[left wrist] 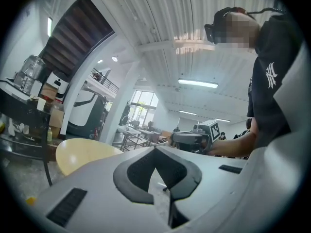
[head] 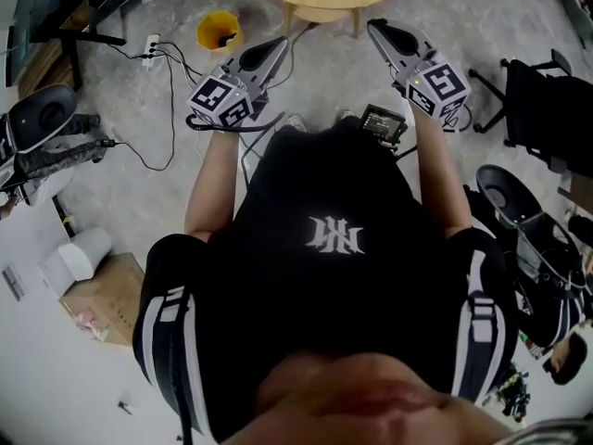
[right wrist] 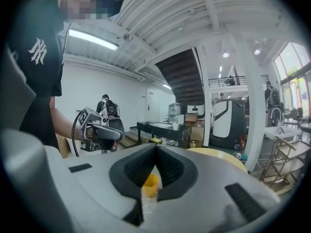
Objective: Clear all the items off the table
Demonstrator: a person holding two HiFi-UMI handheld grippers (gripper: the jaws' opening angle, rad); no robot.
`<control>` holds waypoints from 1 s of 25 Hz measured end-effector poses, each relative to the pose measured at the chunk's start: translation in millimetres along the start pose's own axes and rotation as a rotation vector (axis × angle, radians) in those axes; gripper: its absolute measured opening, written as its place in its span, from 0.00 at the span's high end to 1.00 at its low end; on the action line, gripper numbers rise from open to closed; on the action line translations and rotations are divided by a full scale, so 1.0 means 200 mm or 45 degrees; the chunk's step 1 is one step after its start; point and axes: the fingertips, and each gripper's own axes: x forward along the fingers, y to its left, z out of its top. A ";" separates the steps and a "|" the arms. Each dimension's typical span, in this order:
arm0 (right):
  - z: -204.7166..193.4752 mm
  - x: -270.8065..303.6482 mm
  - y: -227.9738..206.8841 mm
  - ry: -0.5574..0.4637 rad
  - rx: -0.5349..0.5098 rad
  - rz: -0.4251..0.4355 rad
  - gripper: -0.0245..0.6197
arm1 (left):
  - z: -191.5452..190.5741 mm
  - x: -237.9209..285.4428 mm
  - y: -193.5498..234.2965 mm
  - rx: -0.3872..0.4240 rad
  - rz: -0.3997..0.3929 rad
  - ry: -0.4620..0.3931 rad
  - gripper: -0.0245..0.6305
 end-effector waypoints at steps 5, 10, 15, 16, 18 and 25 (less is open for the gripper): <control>0.02 -0.04 -0.05 -0.041 0.079 0.095 0.95 | 0.02 0.10 -0.05 -0.011 0.018 0.010 0.95; -0.03 -0.15 -0.16 -0.027 0.103 0.154 0.95 | 0.06 0.24 -0.14 -0.001 0.052 -0.007 0.95; -0.03 -0.20 -0.26 -0.051 0.134 0.194 0.95 | 0.07 0.30 -0.21 0.010 0.104 -0.004 0.95; -0.03 -0.20 -0.27 -0.056 0.133 0.207 0.95 | 0.07 0.30 -0.22 0.007 0.119 -0.003 0.95; -0.02 -0.21 -0.26 -0.062 0.129 0.238 0.95 | 0.06 0.30 -0.23 0.000 0.145 0.004 0.95; -0.10 -0.28 -0.31 -0.060 0.172 0.302 0.95 | 0.02 0.39 -0.32 0.017 0.204 0.042 0.95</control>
